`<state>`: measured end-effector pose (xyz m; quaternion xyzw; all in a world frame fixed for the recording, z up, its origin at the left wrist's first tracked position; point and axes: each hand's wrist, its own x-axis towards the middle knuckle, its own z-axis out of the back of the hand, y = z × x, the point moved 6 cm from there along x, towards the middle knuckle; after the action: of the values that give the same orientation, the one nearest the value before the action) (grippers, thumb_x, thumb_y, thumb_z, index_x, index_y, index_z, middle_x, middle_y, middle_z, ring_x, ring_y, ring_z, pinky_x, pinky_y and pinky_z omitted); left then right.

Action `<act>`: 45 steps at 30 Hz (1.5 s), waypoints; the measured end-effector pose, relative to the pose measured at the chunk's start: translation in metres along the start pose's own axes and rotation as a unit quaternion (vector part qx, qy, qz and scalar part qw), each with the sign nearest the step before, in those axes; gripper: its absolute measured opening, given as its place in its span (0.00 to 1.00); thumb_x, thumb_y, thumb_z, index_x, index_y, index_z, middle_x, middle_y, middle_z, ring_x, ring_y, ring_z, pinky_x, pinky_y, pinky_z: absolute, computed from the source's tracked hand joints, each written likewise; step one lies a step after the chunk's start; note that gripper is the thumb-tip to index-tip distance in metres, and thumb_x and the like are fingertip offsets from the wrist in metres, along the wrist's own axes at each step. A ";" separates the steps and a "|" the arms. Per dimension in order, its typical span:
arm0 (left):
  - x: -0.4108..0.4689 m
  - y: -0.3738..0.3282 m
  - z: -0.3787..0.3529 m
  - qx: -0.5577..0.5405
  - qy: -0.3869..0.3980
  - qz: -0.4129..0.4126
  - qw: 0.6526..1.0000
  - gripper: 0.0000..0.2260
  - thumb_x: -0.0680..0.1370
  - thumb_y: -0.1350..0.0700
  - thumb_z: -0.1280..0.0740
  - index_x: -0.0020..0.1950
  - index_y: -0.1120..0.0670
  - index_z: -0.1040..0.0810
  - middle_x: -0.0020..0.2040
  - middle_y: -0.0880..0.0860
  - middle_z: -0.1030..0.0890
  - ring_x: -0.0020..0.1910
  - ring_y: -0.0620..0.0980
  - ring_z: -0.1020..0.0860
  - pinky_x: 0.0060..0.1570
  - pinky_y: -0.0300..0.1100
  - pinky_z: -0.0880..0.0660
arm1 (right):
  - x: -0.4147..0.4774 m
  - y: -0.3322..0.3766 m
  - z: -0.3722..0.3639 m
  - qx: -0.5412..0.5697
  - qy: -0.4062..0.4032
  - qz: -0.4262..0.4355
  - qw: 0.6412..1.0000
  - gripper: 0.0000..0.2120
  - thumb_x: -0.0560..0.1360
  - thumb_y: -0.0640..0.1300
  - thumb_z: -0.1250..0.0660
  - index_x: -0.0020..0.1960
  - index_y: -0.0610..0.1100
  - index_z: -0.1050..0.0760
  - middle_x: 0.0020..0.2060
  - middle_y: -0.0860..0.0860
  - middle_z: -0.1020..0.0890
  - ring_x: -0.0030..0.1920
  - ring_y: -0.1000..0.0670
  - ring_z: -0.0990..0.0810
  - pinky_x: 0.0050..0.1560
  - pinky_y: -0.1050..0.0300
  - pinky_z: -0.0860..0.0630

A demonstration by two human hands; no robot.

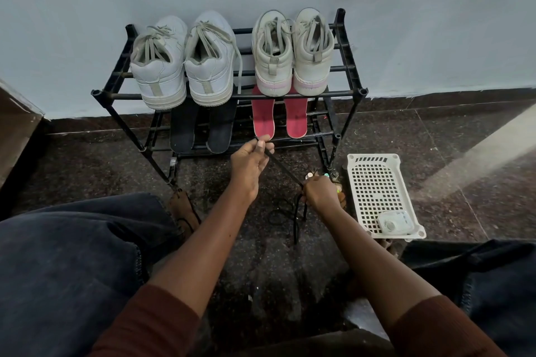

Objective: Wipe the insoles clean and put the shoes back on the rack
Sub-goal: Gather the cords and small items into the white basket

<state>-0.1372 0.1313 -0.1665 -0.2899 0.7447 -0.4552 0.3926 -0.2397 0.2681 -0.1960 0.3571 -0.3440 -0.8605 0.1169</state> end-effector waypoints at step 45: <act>-0.017 -0.015 -0.031 0.100 0.098 -0.022 0.990 0.11 0.76 0.64 0.33 0.57 0.66 0.21 0.38 0.46 0.16 0.42 0.45 0.21 0.44 0.37 0.25 | -0.049 0.085 0.043 0.071 -0.136 0.318 0.935 0.11 0.72 0.36 0.32 0.47 0.48 0.32 0.39 0.52 0.19 0.39 0.54 0.21 0.39 0.63 0.28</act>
<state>-0.1533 0.1521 -0.1393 -0.2193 0.7238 -0.5623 0.3344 -0.2383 0.2490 -0.0907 0.1159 -0.5124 -0.7919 0.3113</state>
